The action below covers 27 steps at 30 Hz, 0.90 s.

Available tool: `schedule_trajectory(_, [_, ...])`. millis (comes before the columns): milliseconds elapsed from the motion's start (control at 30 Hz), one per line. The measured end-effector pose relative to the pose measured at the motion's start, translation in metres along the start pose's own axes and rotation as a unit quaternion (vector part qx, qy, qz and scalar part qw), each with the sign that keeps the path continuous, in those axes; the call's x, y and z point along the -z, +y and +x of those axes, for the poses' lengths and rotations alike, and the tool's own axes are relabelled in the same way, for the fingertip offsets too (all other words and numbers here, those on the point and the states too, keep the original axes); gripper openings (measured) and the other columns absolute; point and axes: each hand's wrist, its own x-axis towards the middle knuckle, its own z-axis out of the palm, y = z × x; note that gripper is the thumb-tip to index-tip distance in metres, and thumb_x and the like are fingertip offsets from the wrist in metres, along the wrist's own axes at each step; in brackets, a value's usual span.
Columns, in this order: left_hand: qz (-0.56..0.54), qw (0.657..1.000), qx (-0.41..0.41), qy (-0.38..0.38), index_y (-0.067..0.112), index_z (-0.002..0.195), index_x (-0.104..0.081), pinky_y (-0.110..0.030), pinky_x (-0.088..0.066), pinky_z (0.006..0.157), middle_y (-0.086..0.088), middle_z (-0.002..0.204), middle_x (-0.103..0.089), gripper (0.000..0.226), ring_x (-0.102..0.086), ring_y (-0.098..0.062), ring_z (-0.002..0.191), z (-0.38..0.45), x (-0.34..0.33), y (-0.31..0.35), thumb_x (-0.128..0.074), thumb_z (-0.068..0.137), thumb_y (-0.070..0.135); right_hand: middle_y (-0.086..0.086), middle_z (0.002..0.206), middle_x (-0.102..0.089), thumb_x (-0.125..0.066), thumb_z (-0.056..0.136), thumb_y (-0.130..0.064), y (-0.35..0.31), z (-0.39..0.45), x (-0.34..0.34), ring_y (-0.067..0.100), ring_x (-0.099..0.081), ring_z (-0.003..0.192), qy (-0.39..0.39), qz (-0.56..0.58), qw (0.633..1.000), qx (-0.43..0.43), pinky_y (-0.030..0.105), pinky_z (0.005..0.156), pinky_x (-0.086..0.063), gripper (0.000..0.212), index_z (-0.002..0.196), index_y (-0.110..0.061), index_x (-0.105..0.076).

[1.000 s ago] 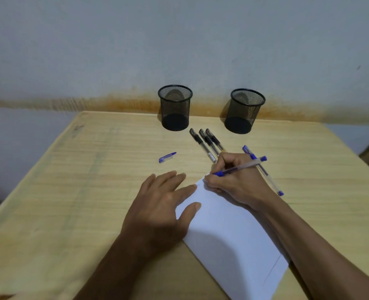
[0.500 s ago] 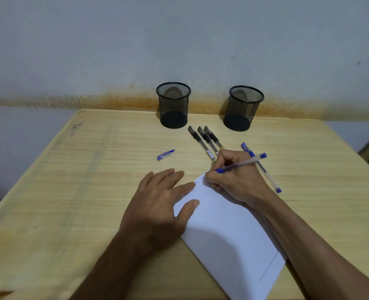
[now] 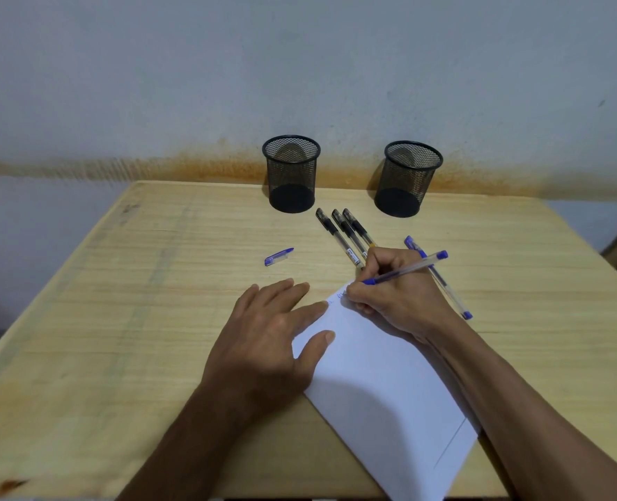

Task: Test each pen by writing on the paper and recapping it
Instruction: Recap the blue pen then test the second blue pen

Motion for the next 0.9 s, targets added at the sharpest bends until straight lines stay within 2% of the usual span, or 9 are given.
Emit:
schedule_trajectory(233, [-0.001,1.0,-0.001,-0.001,0.04,0.132,-0.057,-0.042,-0.023,0.118,0.011,0.148,-0.048,0.055,-0.033,-0.006,0.141,-0.0009,-0.0012,-0.0017,-0.039,0.086,0.064,0.031,0.057,-0.056,-0.073,0.07,0.015,0.0004,0.0012,0.0008,0.028,-0.054,0.045,0.012,-0.018,1.0,0.002,0.035,0.049,-0.047,0.031,0.057,-0.006,-0.055])
schedule_trajectory(367, [-0.006,1.0,-0.003,0.008,0.039,0.13,-0.059,-0.043,-0.025,0.117,0.01,0.146,-0.05,0.054,-0.036,-0.008,0.14,-0.0005,-0.0007,-0.001,-0.04,0.086,0.064,0.025,0.057,-0.057,-0.073,0.07,0.015,0.0009,0.0015,0.0006,0.025,-0.055,0.044,0.022,-0.02,1.0,0.002,0.035,0.05,-0.048,0.038,0.053,-0.015,-0.056])
schedule_trajectory(500, [-0.004,1.0,-0.003,0.005,0.039,0.13,-0.059,-0.043,-0.025,0.117,0.01,0.146,-0.05,0.055,-0.036,-0.008,0.14,0.0001,-0.0008,-0.0007,-0.04,0.086,0.064,0.033,0.061,-0.057,-0.073,0.071,0.016,-0.0018,0.0003,-0.0005,0.025,-0.055,0.045,0.03,-0.033,0.999,0.0,0.033,0.049,-0.048,0.034,0.056,-0.01,-0.055])
schedule_trajectory(767, [-0.004,1.0,-0.003,0.011,0.039,0.129,-0.06,-0.045,-0.028,0.116,0.009,0.144,-0.052,0.054,-0.038,-0.01,0.139,0.0003,-0.0016,-0.001,-0.04,0.085,0.064,0.023,0.06,-0.059,-0.073,0.07,0.005,0.0048,0.0022,0.0004,0.027,-0.055,0.05,0.052,-0.075,0.996,-0.002,0.038,0.05,-0.049,0.028,0.056,-0.012,-0.056])
schedule_trajectory(900, [-0.002,1.0,-0.002,0.009,0.04,0.13,-0.059,-0.043,-0.026,0.117,0.01,0.146,-0.05,0.056,-0.036,-0.009,0.14,0.0006,-0.001,-0.0007,-0.038,0.085,0.065,0.026,0.061,-0.059,-0.072,0.071,0.006,0.0059,0.0014,-0.0011,0.028,-0.055,0.05,0.068,-0.084,0.994,0.002,0.04,0.049,-0.05,0.019,0.063,0.002,-0.055])
